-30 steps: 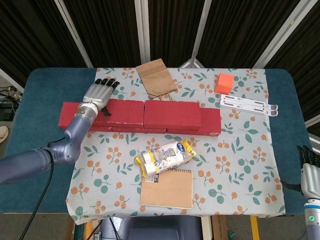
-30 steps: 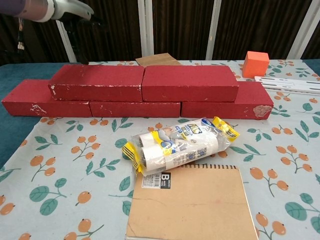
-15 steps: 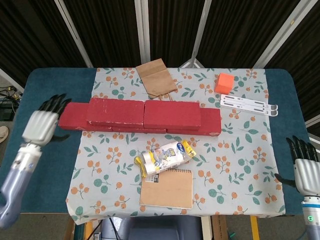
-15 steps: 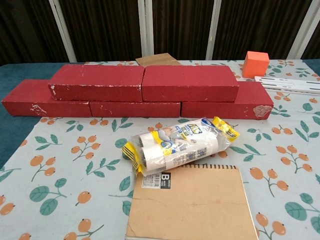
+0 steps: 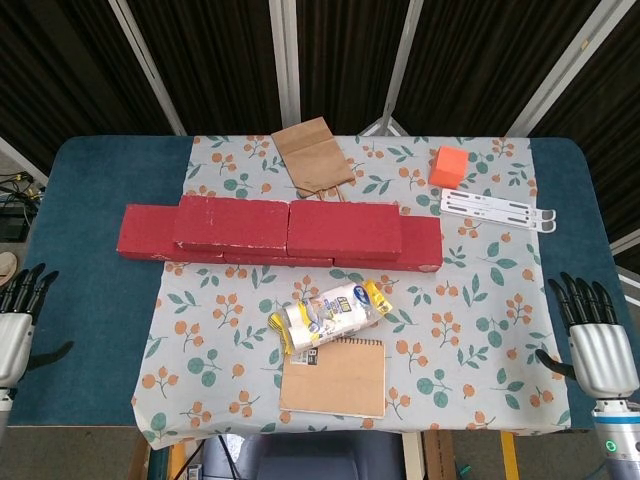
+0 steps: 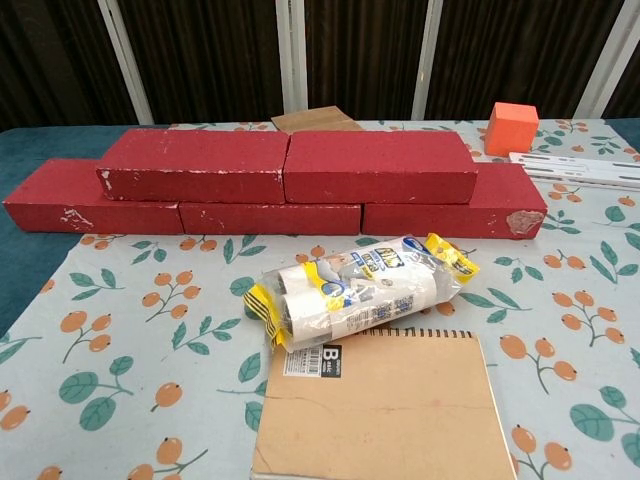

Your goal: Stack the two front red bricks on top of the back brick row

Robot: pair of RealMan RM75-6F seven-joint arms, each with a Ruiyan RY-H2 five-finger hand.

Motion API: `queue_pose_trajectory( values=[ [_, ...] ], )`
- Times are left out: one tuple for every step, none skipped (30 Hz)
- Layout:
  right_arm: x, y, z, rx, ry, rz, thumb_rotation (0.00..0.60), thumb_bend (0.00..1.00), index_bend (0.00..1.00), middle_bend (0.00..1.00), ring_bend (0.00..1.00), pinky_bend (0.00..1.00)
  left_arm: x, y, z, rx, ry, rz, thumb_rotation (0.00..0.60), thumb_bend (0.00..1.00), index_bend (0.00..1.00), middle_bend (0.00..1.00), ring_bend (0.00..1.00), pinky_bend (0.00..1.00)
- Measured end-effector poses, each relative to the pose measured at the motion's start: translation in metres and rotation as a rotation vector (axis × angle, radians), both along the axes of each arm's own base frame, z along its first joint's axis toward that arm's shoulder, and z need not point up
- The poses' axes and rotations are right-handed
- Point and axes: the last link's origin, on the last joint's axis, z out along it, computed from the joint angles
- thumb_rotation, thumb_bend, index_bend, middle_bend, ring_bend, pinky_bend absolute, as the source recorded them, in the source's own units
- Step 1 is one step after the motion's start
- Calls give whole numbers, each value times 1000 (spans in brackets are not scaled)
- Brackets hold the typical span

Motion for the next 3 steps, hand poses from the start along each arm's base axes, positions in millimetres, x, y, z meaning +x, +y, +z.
queue_pose_trajectory(
  values=[
    [1,0,-1,2,0,-2,600,70,0,20,0,0,0,-1,-1,2,-2,-4,600,0,92,10,0,146],
    [1,0,-1,2,-1,-4,600,70,0,20,0,0,0,-1,-1,4,-3,-8,600,0,92,10,0,146],
    [1,1,-1,1,0,-6,600,70,0,20,0,0,0,0,0,9,-5,-13,600,0,90,9,0,146]
  ],
)
